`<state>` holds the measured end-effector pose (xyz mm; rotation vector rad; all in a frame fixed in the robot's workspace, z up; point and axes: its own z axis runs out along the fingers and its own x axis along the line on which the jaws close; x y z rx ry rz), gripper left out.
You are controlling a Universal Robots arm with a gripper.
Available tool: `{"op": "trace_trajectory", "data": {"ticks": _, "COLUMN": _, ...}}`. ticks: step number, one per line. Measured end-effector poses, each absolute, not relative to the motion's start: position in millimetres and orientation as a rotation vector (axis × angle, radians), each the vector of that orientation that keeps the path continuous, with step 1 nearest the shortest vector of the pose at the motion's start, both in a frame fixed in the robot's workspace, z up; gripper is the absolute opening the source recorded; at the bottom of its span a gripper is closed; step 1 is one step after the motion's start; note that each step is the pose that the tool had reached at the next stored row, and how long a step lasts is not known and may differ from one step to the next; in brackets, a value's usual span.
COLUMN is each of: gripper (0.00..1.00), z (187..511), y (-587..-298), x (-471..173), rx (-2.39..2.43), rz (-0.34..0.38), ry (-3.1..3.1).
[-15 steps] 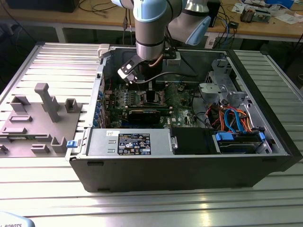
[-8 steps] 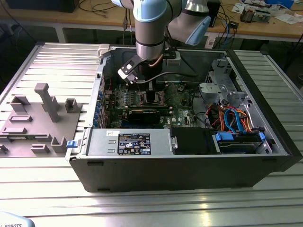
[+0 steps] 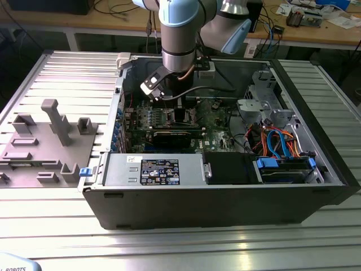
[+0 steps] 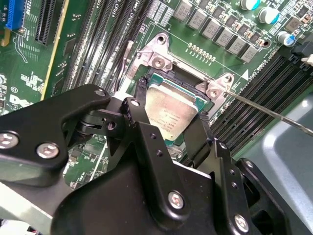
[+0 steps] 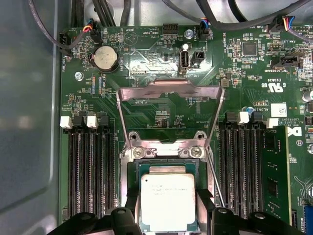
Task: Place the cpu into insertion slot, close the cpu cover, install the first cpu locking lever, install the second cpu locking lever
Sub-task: 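Place the cpu into insertion slot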
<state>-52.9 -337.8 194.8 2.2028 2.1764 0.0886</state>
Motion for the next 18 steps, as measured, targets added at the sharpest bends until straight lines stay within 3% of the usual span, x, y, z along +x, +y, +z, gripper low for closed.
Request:
{"op": "trace_trajectory", "data": {"ticks": 3, "gripper": 0.55, "z": 194.5, "y": -338.0, "x": -52.9, "rx": 2.203, "rz": 0.090, "ry": 2.176}}
{"op": "trace_trajectory", "data": {"ticks": 4, "gripper": 0.61, "z": 194.5, "y": -338.0, "x": -52.8, "rx": 2.203, "rz": 0.090, "ry": 2.176}}
{"op": "trace_trajectory", "data": {"ticks": 18, "gripper": 0.61, "z": 194.7, "y": -342.9, "x": -52.7, "rx": 2.202, "rz": 0.086, "ry": 2.175}}
